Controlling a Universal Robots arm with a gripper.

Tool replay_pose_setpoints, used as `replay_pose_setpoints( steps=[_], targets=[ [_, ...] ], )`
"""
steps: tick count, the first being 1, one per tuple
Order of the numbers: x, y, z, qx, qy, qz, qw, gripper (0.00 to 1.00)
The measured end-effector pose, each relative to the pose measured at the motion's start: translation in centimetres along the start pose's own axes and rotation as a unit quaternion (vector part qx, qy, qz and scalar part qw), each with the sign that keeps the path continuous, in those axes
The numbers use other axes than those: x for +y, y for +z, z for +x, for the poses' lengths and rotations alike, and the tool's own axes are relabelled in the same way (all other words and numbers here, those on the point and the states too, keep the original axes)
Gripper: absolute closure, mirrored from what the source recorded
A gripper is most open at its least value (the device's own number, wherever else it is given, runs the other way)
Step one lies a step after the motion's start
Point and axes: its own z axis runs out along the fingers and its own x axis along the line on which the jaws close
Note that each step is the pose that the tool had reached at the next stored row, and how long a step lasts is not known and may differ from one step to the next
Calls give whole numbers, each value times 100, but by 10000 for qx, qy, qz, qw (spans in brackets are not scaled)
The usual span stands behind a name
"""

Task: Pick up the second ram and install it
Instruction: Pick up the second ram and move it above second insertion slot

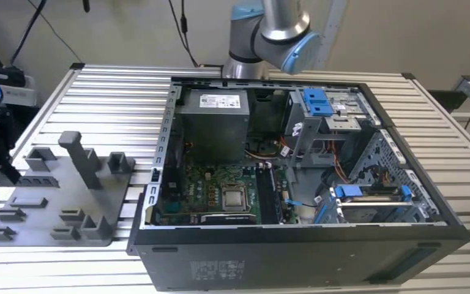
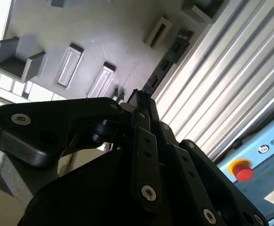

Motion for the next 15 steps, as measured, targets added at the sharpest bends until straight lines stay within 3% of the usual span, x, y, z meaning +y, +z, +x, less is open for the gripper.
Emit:
replay_pose_setpoints(
  steps=[15],
  targets=[
    [-10,-239,2,0,-5,0,10000,86]
  ],
)
